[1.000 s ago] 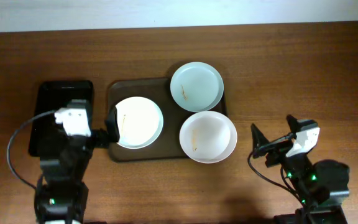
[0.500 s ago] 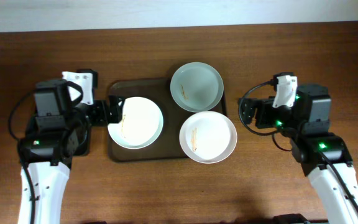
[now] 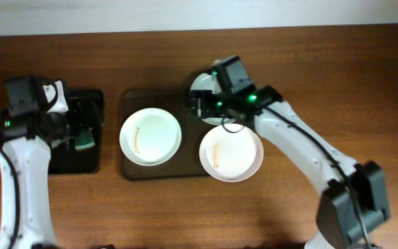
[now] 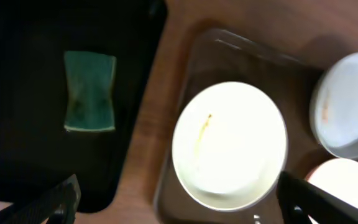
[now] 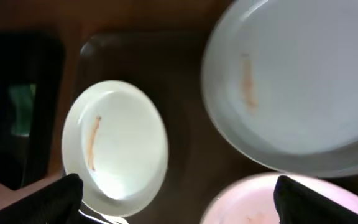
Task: Clean dirty plates on tray and stack at the side
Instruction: 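Reach the right gripper to the left white plate and grip its rim, then grasp the green sponge from the black tray with the left gripper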
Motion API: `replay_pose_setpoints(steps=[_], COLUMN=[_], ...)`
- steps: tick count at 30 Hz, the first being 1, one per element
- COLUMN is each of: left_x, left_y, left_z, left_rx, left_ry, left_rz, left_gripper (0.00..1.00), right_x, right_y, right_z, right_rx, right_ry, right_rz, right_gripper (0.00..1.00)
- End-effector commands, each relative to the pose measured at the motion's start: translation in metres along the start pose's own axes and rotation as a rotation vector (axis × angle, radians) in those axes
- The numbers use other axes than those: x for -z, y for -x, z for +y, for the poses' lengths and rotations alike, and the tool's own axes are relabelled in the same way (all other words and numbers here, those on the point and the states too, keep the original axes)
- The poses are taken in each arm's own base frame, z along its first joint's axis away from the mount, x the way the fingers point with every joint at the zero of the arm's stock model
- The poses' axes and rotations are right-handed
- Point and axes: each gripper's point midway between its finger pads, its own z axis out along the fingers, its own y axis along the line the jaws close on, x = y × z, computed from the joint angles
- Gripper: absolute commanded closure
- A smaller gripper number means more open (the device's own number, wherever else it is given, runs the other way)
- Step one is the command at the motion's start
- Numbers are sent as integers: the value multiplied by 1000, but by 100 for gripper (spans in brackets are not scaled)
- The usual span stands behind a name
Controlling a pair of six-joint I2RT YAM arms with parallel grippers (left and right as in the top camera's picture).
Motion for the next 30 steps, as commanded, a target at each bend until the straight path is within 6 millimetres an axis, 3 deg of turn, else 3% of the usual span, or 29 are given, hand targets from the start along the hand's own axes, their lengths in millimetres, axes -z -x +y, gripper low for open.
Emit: replay_pose_setpoints(steps=[1,2,4,8,14,21,24,29,30], left_x=[-3,-2,-3,-17,-44,-46,-46,-48,-51], left_y=[18,23,31,29,21,19,19,15,14], left_z=[19,22,23,31,38,38,37,38,39], left_rx=[-7,-10,-15,-9,4,5,5,7,7], left_ry=[104,124,134,157,166,163,160,161,162], left_rz=[-30,-52,-83,-49,29,40,40,51,54], left_gripper=[1,1,1,1,1,1,1,1,5], right_x=[-36,-48,-68,-103,-130,-144,-144,-144,-144], right_y=[-12,-16,-23,-42,-55,-66,-68,-71,-73], right_z=[17,24,38,32,17,6,7,8,7], right_rx=[58,77,110,104,70,-23,-39,-86,-87], right_ry=[4,13,30,-47,-84,-119,-114,-106,-110], right_rz=[27,24,20,31,61,83,88,107,113], right_gripper=[2,12,23,35,61,82,96,96,96])
